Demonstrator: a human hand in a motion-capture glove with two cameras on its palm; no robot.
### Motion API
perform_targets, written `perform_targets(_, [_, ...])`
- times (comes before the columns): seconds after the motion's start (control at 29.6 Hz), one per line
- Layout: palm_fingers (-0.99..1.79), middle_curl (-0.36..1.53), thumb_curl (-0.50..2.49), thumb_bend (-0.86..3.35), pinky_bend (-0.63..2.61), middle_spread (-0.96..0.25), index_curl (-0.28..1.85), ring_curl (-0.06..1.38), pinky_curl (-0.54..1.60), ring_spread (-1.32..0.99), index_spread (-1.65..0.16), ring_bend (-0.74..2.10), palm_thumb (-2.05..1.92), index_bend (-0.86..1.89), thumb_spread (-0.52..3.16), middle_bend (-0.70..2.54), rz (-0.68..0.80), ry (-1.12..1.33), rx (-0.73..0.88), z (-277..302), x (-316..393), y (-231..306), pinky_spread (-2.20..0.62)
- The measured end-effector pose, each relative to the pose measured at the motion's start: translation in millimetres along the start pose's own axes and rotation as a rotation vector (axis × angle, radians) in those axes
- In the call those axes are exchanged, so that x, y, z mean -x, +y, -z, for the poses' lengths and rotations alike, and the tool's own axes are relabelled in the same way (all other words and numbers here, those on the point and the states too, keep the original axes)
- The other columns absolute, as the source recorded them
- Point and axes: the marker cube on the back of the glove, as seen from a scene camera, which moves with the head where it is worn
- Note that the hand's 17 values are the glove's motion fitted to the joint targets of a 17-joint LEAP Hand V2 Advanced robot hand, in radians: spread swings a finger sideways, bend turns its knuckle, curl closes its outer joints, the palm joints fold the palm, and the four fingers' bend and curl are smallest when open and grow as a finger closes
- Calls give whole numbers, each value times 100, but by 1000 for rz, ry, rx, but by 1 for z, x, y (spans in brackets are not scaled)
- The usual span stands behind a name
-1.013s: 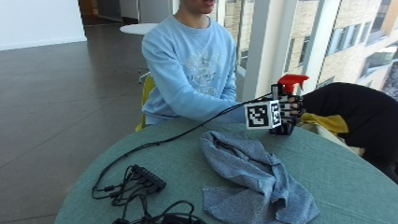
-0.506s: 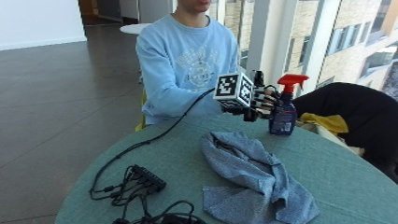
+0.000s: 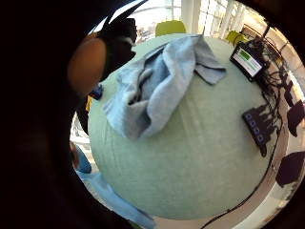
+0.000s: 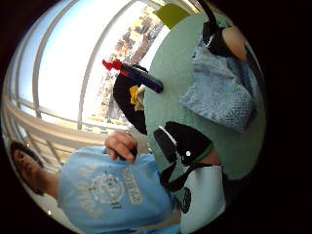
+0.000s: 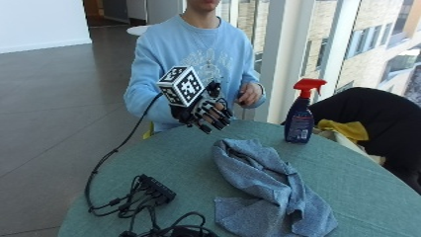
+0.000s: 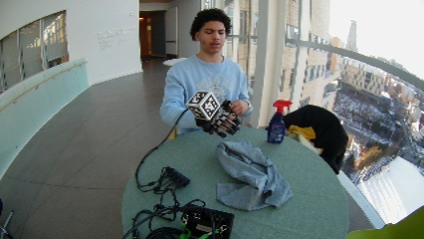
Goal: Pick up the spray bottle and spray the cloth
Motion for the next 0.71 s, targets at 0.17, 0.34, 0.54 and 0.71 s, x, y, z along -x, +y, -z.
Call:
perform_targets(0.17, [75, 41, 36, -3, 14, -9, 42, 32, 26, -1, -32, 19, 62, 20, 100, 19, -48, 47, -41, 19, -32, 39, 23])
perform_targets(0.34, [75, 41, 35, -3, 14, -9, 43, 32, 25, -1, -32, 19, 62, 20, 100, 20, -82, 75, -71, 26, -54, 68, 23])
perform_targets(0.54, [75, 42, 34, -2, 14, -9, 43, 32, 25, -1, -32, 19, 63, 20, 101, 20, -133, 80, -61, 27, -68, 87, 24])
perform_targets(0.71, [76, 42, 33, -2, 14, -9, 43, 32, 24, -1, -32, 18, 63, 20, 101, 20, -127, 98, -51, 28, -71, 92, 24])
